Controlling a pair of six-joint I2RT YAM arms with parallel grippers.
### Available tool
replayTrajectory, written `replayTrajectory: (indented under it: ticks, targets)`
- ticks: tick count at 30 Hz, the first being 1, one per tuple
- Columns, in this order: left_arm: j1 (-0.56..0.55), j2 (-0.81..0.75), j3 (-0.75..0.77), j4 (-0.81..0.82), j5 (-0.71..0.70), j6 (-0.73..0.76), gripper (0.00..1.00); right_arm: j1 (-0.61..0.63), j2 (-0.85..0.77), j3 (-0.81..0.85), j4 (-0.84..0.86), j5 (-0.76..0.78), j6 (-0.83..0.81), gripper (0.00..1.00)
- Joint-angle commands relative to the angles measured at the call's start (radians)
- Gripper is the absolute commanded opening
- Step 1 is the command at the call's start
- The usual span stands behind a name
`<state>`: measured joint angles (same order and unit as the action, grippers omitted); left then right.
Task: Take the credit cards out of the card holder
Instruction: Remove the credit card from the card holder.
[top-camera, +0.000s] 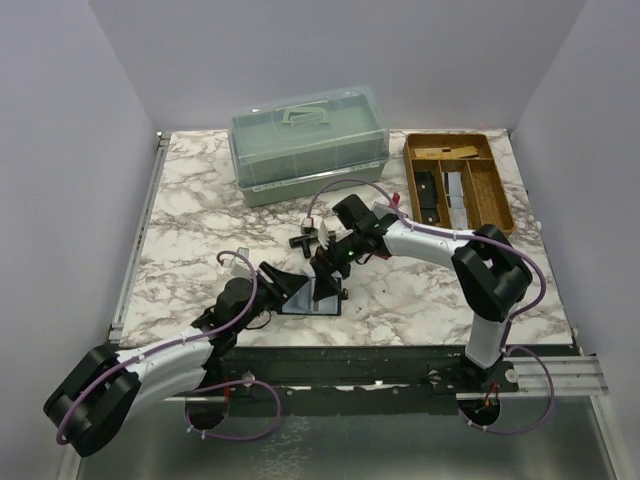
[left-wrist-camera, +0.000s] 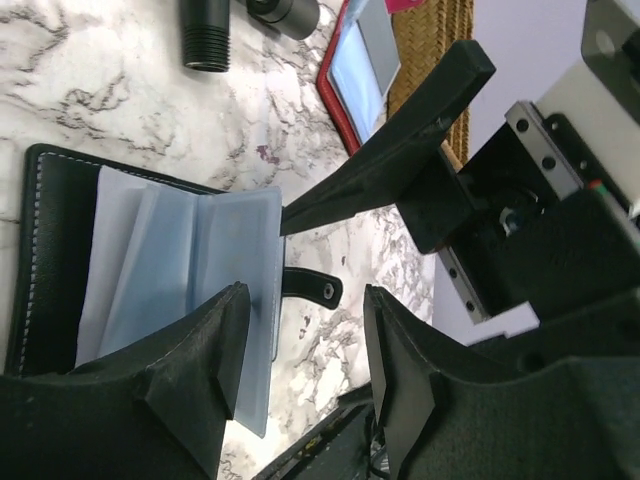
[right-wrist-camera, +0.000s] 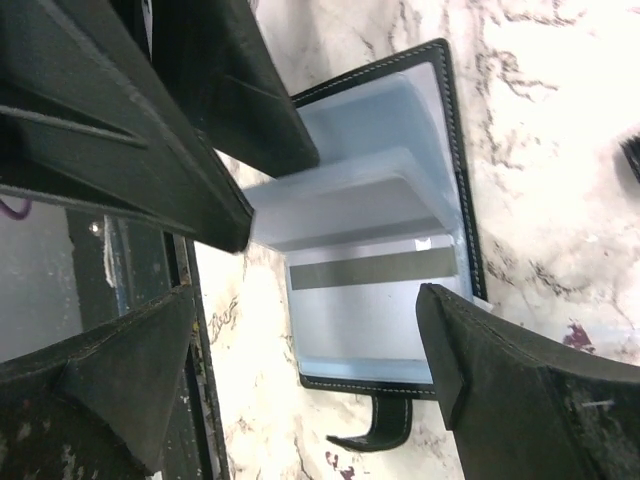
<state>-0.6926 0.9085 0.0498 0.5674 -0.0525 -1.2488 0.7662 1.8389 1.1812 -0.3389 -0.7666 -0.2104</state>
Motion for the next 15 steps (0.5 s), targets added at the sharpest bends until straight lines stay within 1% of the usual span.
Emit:
replayTrajectory:
  ticks: [1,3,7,15]
  targets:
    - [0.009,0.015,-0.015,-0.063,-0.005,0.015,0.54,-0.072,0.069,0.016,-0.017,-0.186,0.080,1.00]
    - [0.010,0.038,-0.009,-0.057,0.005,0.015,0.49,-0.088,0.083,0.012,-0.006,-0.224,0.102,1.00]
    - [0.008,0.058,-0.005,-0.040,0.008,0.015,0.41,-0.093,0.075,0.010,0.001,-0.224,0.110,1.00]
    - [0.011,0.031,-0.010,-0.032,0.013,0.017,0.37,-0.103,0.085,0.015,-0.006,-0.229,0.114,1.00]
